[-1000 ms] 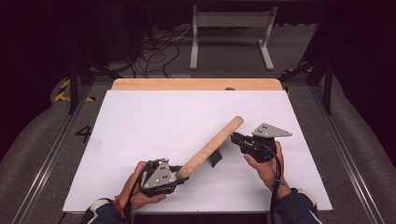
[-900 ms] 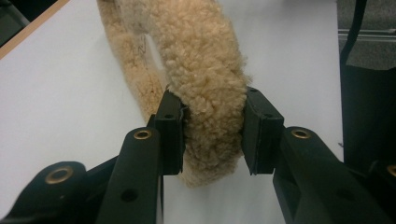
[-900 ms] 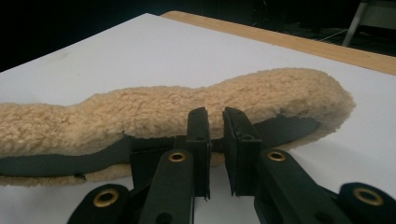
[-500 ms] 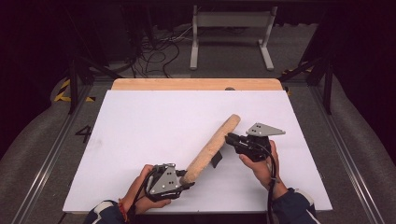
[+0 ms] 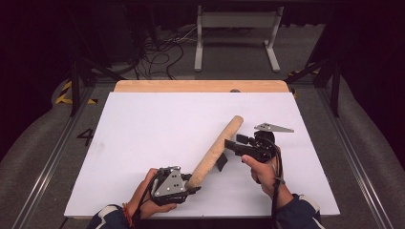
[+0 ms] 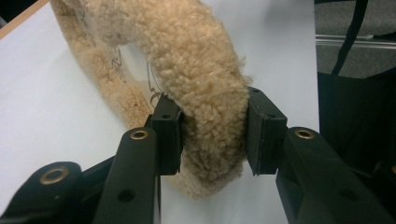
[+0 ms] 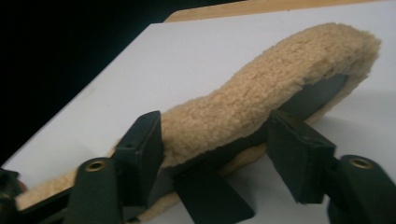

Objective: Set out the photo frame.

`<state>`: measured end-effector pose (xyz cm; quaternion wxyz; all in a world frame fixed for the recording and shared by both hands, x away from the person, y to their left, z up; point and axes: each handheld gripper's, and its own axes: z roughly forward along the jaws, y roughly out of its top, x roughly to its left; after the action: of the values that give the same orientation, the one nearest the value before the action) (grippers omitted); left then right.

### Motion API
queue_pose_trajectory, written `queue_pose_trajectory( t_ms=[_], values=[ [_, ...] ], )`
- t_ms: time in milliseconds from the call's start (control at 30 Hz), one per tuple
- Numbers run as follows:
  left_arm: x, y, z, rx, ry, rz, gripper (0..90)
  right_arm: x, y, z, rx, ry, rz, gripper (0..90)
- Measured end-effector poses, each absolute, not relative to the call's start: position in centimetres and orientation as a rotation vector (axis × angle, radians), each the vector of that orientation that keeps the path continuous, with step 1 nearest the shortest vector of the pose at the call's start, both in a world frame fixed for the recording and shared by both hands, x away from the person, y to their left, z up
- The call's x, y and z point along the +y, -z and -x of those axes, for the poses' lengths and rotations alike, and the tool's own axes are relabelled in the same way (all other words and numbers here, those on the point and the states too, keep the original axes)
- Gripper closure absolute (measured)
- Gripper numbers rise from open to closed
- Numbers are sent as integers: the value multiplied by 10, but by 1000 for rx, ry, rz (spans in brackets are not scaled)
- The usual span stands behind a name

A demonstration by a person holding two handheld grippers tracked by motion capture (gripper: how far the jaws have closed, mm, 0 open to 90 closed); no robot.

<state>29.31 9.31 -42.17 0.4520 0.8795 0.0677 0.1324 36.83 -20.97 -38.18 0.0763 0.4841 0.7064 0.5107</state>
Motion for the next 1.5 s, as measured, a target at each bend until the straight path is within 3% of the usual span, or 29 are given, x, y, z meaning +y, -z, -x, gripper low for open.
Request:
queue_pose_trajectory(
  t_ms=[267, 600, 767, 1000, 1267, 1500],
  values=[
    [83, 425, -292, 176, -294, -2159, 622, -188, 384, -373, 2196, -1502, -1514, 250],
    [69, 427, -292, 197, -270, -2138, 569, -166, 387, -391, 2315, -1303, -1657, 231],
    [67, 426, -291, 189, -258, -2133, 553, -164, 384, -397, 2365, -1249, -1686, 281],
    [100, 421, -291, 226, -162, -2086, 399, -163, 377, -398, 2415, -1203, -1673, 399],
    [153, 433, -295, 416, -147, -2094, 365, -165, 361, -405, 2524, -1083, -1507, 625],
    [174, 440, -295, 477, -145, -2110, 363, -159, 352, -410, 2636, -1031, -1351, 664]
  ],
)
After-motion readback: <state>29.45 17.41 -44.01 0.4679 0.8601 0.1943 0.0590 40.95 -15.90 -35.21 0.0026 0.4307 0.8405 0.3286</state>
